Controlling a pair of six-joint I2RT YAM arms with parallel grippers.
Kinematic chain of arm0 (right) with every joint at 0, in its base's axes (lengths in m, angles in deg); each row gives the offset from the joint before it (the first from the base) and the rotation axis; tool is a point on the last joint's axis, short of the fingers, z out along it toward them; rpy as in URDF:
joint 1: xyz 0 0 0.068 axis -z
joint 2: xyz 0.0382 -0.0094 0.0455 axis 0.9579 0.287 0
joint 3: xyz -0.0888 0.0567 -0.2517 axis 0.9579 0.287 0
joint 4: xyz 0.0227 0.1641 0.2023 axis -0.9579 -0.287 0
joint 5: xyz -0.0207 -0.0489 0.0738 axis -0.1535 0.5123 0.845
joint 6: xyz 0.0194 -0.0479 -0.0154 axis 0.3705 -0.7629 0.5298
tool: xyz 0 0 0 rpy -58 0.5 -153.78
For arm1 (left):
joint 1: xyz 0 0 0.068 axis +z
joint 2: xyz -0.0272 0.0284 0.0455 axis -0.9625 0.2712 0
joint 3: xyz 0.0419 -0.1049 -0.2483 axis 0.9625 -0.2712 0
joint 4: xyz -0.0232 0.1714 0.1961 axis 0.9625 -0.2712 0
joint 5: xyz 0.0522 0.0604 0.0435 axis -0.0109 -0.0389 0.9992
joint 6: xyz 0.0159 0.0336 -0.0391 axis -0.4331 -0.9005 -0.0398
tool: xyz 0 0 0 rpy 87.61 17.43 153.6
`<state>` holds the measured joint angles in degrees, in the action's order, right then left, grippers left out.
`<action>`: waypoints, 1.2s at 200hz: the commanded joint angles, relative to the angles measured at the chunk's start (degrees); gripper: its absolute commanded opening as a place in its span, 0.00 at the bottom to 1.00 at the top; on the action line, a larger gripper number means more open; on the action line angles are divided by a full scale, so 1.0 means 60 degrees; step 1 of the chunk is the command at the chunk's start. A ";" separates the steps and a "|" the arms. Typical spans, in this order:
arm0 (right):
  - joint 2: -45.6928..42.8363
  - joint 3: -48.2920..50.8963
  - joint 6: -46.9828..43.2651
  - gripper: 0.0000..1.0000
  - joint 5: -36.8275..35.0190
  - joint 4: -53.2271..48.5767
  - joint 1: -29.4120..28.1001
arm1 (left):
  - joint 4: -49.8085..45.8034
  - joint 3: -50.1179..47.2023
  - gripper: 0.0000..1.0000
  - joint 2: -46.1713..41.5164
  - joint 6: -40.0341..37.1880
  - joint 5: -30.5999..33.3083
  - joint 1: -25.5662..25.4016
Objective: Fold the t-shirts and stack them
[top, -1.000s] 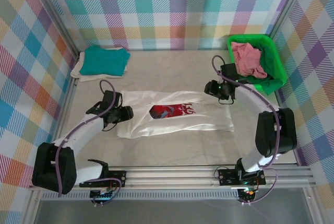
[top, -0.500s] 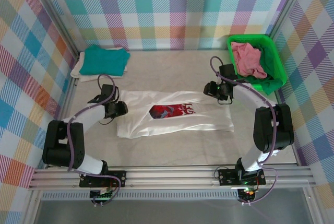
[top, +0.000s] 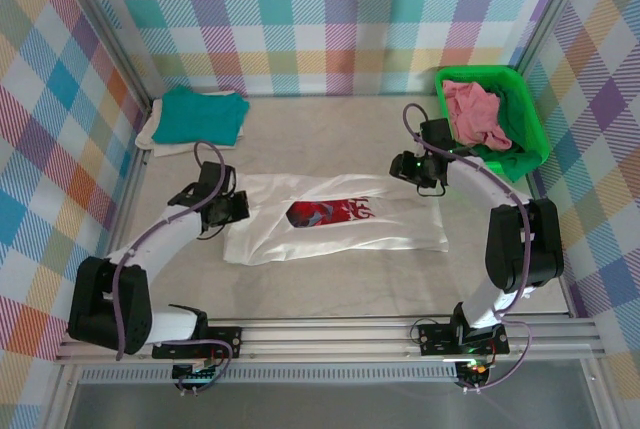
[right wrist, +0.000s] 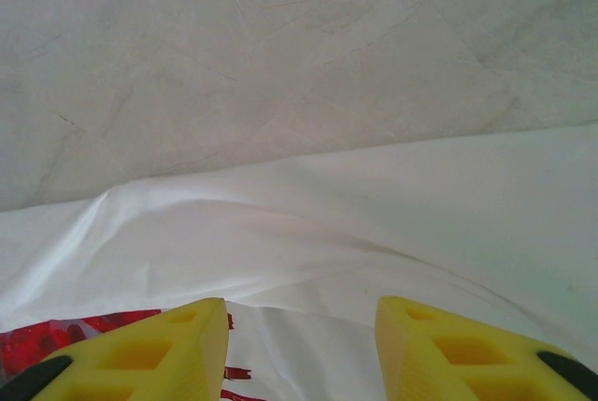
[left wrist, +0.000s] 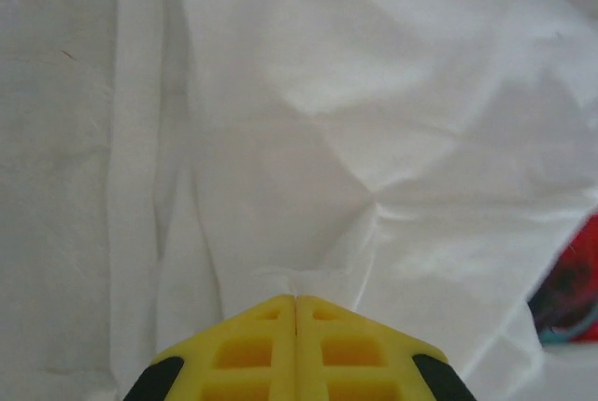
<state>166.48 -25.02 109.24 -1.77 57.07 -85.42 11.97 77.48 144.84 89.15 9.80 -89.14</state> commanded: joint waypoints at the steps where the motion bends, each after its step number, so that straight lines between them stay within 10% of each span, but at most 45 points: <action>1: 0.0050 -0.0294 -0.0107 0.47 0.0003 -0.0026 -0.0064 | -0.1269 0.0238 0.00 -0.0385 0.0206 0.0723 -0.0962; 100: 0.0523 -0.0618 0.0135 0.47 0.0395 0.0081 -0.0078 | -0.0348 0.0266 0.00 0.0014 -0.0166 -0.1224 -0.4591; 131: 0.0672 -0.0882 0.0019 0.47 0.0492 -0.0074 -0.0169 | -0.0694 0.0679 0.28 -0.0320 -0.0703 -0.0579 -0.4713; 170: 0.0908 -0.1283 -0.0717 0.47 0.0449 -0.0273 -0.0662 | 0.0643 0.0554 0.35 -0.1272 -0.0590 -0.0502 -0.3077; 187: 0.1314 -0.1760 -0.1093 0.44 0.0502 -0.0652 -0.1037 | 0.0143 0.0929 0.17 -0.0206 0.0199 0.0067 -0.1930; 240: 0.3469 -0.3958 -0.2237 0.09 0.0199 -0.2377 -0.2041 | 0.1033 0.1167 0.15 0.2914 0.2290 0.0589 -0.0588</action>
<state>181.78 -43.82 99.89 0.09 49.84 -96.41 14.90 84.43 157.14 96.15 12.14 -93.57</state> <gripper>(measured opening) 0.146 0.166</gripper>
